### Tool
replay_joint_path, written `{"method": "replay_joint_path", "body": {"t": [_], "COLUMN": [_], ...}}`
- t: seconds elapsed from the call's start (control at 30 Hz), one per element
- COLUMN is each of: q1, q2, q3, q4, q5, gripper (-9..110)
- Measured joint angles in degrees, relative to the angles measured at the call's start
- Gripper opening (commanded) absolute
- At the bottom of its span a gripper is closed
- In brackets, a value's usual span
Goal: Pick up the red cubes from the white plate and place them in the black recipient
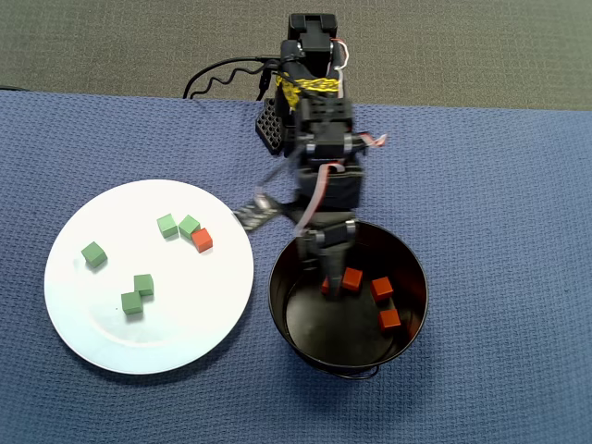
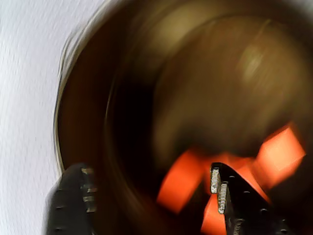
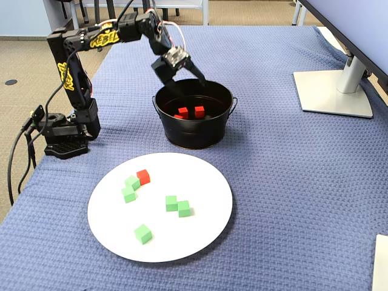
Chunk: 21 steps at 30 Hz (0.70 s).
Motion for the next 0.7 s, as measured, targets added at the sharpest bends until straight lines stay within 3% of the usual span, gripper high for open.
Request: {"method": "replay_joint_path", "body": {"t": [0.53,0.7], "q1": [33.57,37.88], "q2": [-6.77,-9.05], "q3": [0.79,0.79], "q4": [4.31,5.36], "q5": [-64.86,-74.79], "gripper": [19,19]}}
